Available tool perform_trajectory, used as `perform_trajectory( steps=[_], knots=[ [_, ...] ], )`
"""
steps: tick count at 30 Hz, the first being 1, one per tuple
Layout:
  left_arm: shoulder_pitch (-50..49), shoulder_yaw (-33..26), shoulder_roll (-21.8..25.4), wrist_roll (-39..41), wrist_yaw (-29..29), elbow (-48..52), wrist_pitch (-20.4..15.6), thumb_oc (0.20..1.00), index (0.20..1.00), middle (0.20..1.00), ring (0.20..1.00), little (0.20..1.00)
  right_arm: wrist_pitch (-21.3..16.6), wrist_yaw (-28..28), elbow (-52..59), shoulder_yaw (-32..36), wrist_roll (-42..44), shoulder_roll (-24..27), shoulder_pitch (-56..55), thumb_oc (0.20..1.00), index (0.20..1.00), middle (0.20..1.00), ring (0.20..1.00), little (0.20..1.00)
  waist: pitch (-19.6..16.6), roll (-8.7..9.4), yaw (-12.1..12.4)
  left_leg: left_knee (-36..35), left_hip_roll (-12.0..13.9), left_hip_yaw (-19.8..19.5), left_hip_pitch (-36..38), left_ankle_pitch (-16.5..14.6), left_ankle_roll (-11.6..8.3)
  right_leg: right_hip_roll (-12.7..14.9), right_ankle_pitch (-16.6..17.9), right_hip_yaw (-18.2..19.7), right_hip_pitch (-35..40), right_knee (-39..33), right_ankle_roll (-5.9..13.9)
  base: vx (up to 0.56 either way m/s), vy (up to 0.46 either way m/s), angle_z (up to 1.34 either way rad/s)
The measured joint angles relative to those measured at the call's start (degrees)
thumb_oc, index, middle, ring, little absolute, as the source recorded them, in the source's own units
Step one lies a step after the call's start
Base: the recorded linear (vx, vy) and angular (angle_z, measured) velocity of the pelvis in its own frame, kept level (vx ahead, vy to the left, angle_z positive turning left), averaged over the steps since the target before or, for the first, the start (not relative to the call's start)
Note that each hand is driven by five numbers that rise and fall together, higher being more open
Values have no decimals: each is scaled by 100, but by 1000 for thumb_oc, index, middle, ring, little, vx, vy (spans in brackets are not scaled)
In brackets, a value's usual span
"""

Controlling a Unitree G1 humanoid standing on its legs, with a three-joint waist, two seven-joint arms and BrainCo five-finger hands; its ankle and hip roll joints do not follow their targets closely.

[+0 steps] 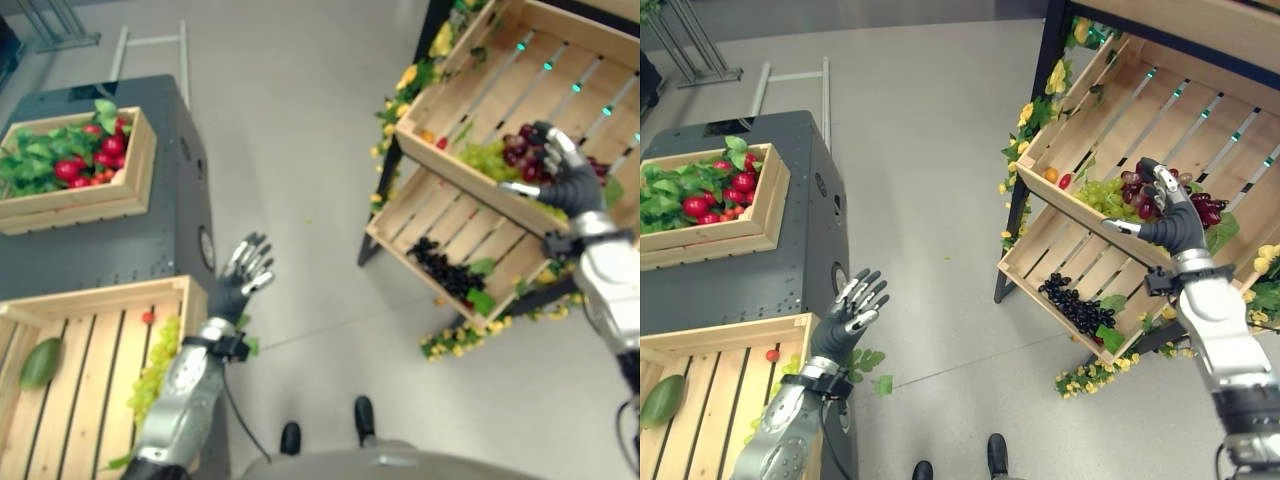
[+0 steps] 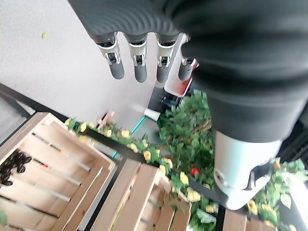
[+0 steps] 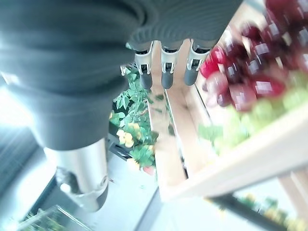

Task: Pick up the fruits from the basket on one side to the basket on the other side

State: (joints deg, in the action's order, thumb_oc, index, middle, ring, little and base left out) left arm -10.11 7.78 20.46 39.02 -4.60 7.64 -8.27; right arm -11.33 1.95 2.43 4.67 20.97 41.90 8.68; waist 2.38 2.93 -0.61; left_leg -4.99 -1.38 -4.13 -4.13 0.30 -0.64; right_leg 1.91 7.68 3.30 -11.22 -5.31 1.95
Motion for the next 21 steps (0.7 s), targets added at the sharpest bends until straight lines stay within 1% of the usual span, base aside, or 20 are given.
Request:
perform_trajectory(
  steps=[1, 3, 7, 10, 11, 16, 18, 19, 20, 21],
  knots=[
    [-1, -21, -24, 0, 5, 0, 0, 1000, 1000, 1000, 1000, 1000, 0, -34, 108, 6, -2, -69, -53, 1000, 1000, 1000, 1000, 1000, 0, 0, 3, 0, -5, -3, 2, 0, 0, 6, 0, -1, 2, 1, 0, 0, 0, 0],
    [-3, -68, -82, -2, 23, 1, -2, 1000, 1000, 1000, 1000, 1000, -43, -62, 412, 119, -8, -523, -194, 1000, 1000, 1000, 1000, 1000, 11, 17, 5, 0, -6, -36, 32, 1, 1, 10, 0, -24, 43, 0, 0, -28, 16, 7],
    [-19, -73, -162, -14, 111, 0, -20, 1000, 1000, 1000, 1000, 1000, -89, -126, 624, 121, -10, -1118, -363, 1000, 1000, 1000, 1000, 1000, 25, 44, 25, 0, -26, -81, 42, 14, 18, 33, -13, -72, 77, 1, 14, -37, 20, 7],
    [-53, -103, -196, -65, 138, -1, -36, 1000, 1000, 1000, 1000, 1000, -88, -185, 706, 87, -46, -1241, -482, 1000, 1000, 1000, 1000, 1000, 25, 46, 64, 0, -30, -92, 43, 17, 21, 40, -17, -83, 88, -1, 21, -36, 13, 5],
    [-68, -145, -208, -194, 152, -1, -55, 1000, 1000, 1000, 1000, 1000, -89, -202, 761, 70, -89, -1282, -537, 1000, 1000, 1000, 1000, 1000, 26, 47, 132, 0, -32, -100, 41, 18, 21, 43, -18, -88, 88, 1, 21, -39, 6, 1],
    [-84, -238, -262, -239, 246, -3, -120, 1000, 1000, 1000, 1000, 1000, -88, -313, 829, -159, -138, -1535, -804, 1000, 1000, 1000, 1000, 1000, 29, 52, 138, 1, -25, -246, 42, 35, 11, 48, -42, -233, 137, 2, 16, -46, -10, 13],
    [-66, -237, -274, -280, 271, -17, -125, 1000, 1000, 1000, 1000, 1000, -88, -342, 885, -267, -206, -1644, -938, 1000, 1000, 1000, 1000, 1000, 40, 54, 121, 9, -27, -407, -5, 51, 1, 57, -104, -294, 215, 5, 24, -107, -6, 39],
    [-32, -222, -276, -363, 304, -35, -159, 1000, 1000, 1000, 1000, 1000, -90, -352, 888, -302, -256, -1688, -1048, 1000, 1000, 1000, 1000, 1000, 45, 52, 130, 20, -33, -533, -40, 81, -14, 46, -152, -262, 266, 16, 33, -72, 27, 69],
    [46, -202, -303, -412, 312, -103, -196, 1000, 1000, 1000, 1000, 1000, -97, -344, 885, -277, -294, -1694, -1136, 1000, 1000, 1000, 1000, 1000, 66, 21, 80, 44, -70, -718, -89, 102, -26, 24, -272, -121, 324, 49, 85, -35, 25, 121],
    [163, -191, -337, -453, 338, -197, -232, 1000, 1000, 1000, 1000, 1000, -96, -337, 877, -258, -357, -1707, -1258, 1000, 1000, 1000, 1000, 1000, 93, -25, -79, 50, -84, -947, -164, 182, -49, 0, -468, 173, 392, 156, 87, 2, -1, 129]
  ],
)
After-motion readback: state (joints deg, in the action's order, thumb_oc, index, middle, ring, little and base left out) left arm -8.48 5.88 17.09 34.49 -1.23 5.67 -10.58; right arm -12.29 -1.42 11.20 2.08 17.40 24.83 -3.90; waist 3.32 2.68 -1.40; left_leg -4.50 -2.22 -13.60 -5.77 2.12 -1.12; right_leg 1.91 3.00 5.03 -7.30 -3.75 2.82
